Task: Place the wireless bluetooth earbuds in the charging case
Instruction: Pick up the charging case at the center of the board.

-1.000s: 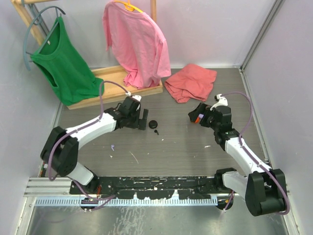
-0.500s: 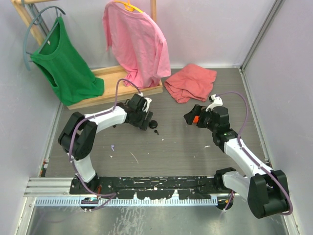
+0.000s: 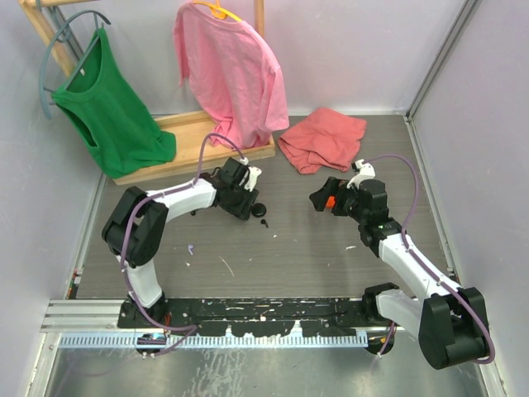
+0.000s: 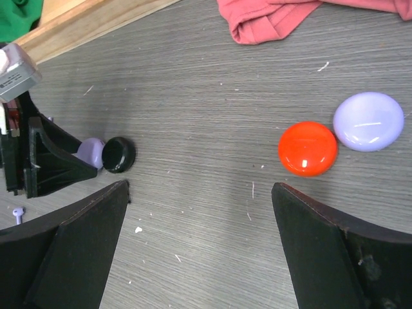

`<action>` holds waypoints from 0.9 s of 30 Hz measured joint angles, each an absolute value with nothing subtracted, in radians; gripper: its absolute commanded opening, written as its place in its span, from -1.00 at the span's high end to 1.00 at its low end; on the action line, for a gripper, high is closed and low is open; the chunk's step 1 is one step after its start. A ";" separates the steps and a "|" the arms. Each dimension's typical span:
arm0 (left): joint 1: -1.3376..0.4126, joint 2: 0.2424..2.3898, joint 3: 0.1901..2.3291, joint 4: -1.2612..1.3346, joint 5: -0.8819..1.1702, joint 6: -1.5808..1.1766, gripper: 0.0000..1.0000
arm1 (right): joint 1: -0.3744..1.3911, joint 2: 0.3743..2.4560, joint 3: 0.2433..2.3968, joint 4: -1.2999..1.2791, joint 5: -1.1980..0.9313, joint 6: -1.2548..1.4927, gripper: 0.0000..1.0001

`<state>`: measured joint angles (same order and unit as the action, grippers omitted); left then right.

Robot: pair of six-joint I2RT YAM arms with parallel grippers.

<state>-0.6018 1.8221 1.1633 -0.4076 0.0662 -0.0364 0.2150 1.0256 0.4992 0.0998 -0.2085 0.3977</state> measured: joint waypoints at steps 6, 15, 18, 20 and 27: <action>-0.605 1.788 1.106 -0.356 0.126 -0.006 0.39 | 0.215 1.026 0.499 0.119 -0.279 0.397 -0.99; -0.722 1.602 0.967 -0.327 0.155 0.118 0.44 | 0.232 1.063 0.499 0.162 -0.434 0.393 -0.93; -0.775 1.536 0.954 -0.311 0.153 0.165 0.46 | 0.262 1.102 0.502 0.166 -0.488 0.390 -0.82; -0.809 1.496 0.947 -0.300 0.149 0.200 0.48 | 0.275 1.136 0.511 0.169 -0.530 0.391 -0.75; -0.920 1.402 0.941 -0.306 0.134 0.307 0.49 | 0.332 1.218 0.537 0.218 -0.689 0.407 -0.71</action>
<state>-0.9195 1.4021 0.9413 -0.3058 0.1341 0.3073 0.3325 1.2182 0.5369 0.2176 -0.6888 0.4068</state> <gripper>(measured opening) 0.484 0.865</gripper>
